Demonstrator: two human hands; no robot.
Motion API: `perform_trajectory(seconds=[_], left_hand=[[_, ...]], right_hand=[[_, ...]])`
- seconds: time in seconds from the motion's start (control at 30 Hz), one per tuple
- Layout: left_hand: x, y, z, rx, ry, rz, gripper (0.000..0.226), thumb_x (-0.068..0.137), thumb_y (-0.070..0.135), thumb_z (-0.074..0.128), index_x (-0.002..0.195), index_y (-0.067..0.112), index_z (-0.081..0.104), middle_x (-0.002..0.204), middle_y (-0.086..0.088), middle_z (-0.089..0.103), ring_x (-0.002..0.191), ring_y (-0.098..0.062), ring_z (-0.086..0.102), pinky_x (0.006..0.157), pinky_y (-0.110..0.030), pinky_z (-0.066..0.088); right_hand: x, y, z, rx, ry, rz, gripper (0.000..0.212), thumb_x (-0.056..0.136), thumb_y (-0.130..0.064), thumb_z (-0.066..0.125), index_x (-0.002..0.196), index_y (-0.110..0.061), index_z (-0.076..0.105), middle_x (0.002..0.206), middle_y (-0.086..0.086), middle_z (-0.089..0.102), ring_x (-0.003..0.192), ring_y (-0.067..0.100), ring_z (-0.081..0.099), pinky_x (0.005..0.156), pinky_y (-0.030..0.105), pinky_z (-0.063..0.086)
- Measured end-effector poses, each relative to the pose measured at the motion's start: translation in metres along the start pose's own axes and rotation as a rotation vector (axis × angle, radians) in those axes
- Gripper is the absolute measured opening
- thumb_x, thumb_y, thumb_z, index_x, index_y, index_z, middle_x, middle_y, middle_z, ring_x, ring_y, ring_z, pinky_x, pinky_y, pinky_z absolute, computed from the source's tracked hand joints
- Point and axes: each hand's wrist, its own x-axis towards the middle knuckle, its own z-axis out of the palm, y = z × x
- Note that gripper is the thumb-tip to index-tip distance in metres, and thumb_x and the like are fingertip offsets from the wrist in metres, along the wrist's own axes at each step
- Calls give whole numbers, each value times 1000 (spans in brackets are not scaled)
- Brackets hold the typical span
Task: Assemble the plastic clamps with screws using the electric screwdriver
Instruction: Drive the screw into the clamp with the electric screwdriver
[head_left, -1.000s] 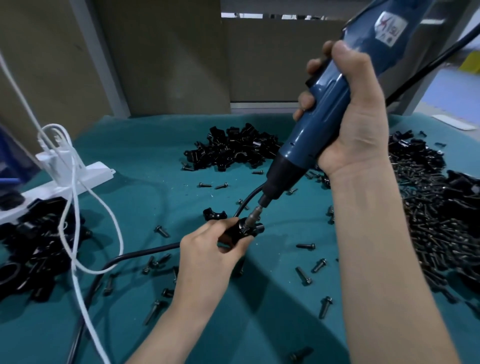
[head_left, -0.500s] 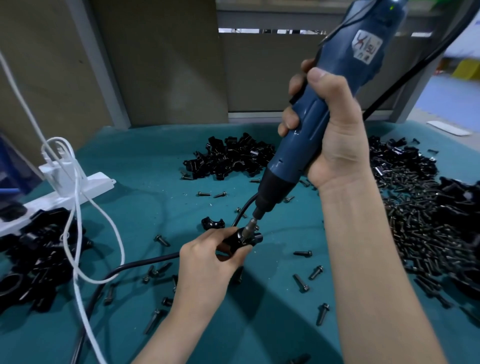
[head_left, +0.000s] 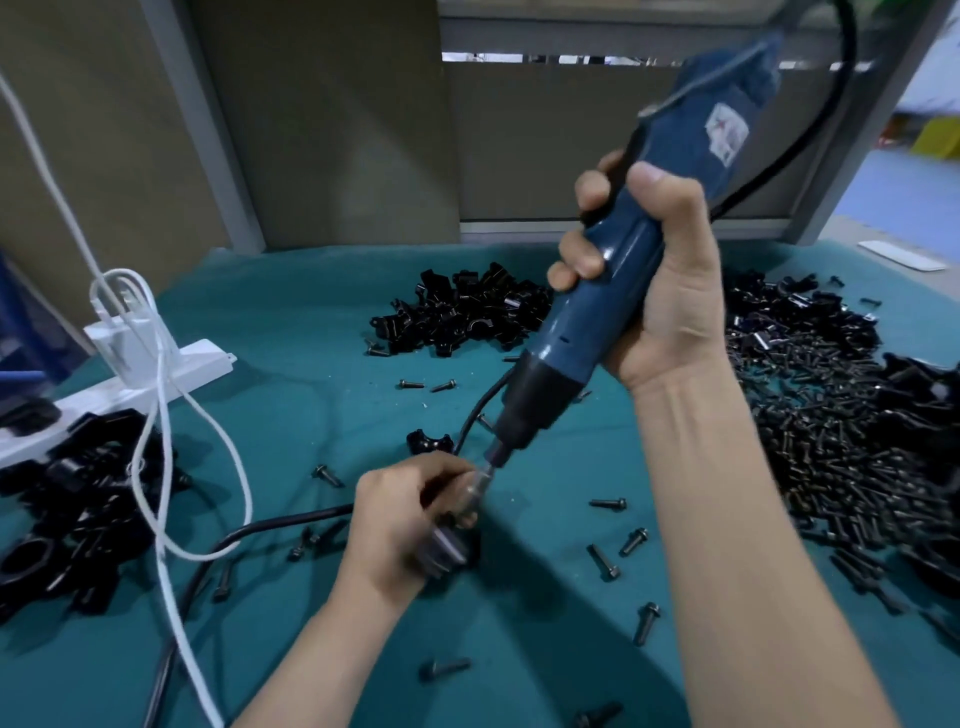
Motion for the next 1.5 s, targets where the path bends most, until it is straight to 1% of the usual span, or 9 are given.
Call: perform_trajectory(seconds=[0.17,0.3,0.8,0.9,1.0,1.1,1.27,1.4,1.5], left_hand=[[-7,0,5,-48,16,81,36,91,-4,58,83,30,68,70,6,68,56,-4,66,57,-14,53],[-8,-1,6,-58,36,66,38,94,3,55,84,39,63,71,4,67,58,-4,65,61,-12,52],[-13,26,-7,-118,-103,53,25,99,11,49,91,26,67,78,3,68,65,-9,64,62,-19,54],[-16,48,-24,54,-273,8,18,95,35,51,105,33,65,91,7,68,71,-8,62,70,-29,56],[-53,60,-38,485,-577,164,65,72,80,42,133,67,22,126,25,43,105,4,46,85,-26,43],[-105,68,-27,639,-654,389,69,80,74,42,132,72,-3,135,24,12,119,-2,18,83,-31,33],[-117,36,-2,638,-414,398,40,102,35,36,138,42,20,130,17,9,104,-6,26,87,-29,47],[-97,27,-6,425,-279,342,30,97,31,51,126,27,53,119,19,36,99,0,47,85,-16,44],[-71,26,-15,122,-95,104,22,89,18,66,104,34,64,103,22,59,96,8,55,84,-8,42]], right_hand=[[6,17,-20,-201,184,5,6,79,-18,59,78,-13,55,69,-1,62,44,14,47,47,25,42],[7,34,-34,-270,258,56,9,76,-20,63,75,-14,57,71,0,64,45,16,48,49,26,43],[6,16,-53,-210,320,73,11,83,-21,62,88,-12,57,81,3,66,51,15,50,53,26,44],[2,11,-58,-194,334,57,9,88,-20,60,86,-12,58,76,0,64,52,14,52,54,26,44],[2,6,-60,-160,317,35,9,89,-20,59,85,-13,59,74,-1,64,52,14,52,54,26,44],[2,3,-61,-139,311,39,9,88,-21,60,83,-13,59,75,0,64,52,14,52,53,26,44],[1,4,-58,-149,338,111,11,86,-22,63,82,-13,59,73,-1,62,52,14,52,53,25,45],[-1,1,-58,-147,332,134,10,87,-22,63,81,-14,59,72,-2,62,52,13,52,53,24,45],[-2,0,-60,-172,328,152,10,88,-21,62,82,-14,58,72,-1,62,51,13,52,53,24,46]])
